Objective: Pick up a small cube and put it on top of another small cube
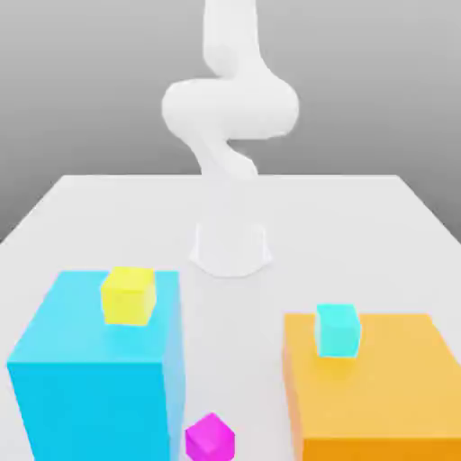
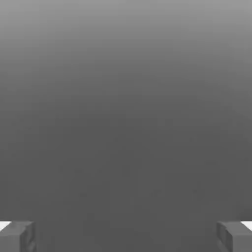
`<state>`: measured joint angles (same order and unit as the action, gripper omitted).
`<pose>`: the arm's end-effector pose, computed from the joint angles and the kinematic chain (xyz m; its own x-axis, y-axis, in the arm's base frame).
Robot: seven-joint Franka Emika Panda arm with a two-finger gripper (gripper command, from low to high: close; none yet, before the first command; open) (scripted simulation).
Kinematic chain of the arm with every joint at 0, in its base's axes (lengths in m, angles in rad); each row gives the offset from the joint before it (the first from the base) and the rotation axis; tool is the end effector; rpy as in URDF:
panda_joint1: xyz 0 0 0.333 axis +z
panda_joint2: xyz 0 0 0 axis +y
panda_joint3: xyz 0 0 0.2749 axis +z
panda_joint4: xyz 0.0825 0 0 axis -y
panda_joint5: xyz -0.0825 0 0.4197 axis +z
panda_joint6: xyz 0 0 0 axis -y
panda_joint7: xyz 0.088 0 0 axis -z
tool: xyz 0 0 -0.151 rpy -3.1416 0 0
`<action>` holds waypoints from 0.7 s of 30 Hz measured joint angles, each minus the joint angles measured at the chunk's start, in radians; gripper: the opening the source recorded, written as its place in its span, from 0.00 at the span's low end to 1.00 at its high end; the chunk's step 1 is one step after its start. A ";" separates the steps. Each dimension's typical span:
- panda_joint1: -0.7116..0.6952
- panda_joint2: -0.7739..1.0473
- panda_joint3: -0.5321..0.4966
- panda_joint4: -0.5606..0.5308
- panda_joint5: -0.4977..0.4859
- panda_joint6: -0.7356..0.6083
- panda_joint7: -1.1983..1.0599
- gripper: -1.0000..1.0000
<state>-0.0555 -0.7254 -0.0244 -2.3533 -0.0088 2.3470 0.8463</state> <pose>0.4672 -0.0392 0.5961 0.4423 -0.7865 0.4309 -0.6102 -0.6161 -0.4981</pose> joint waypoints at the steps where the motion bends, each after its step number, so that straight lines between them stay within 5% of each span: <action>1: -0.028 0.035 -0.016 -0.028 0.000 0.025 0.023 0.50; 17: -0.493 0.588 -0.255 -0.523 -0.067 0.480 0.473 0.50; 21: -0.505 0.652 -0.260 -0.613 -0.065 0.556 0.496 0.50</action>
<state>-0.5601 -0.0729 -0.2848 -2.9658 -0.0742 2.9029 1.3427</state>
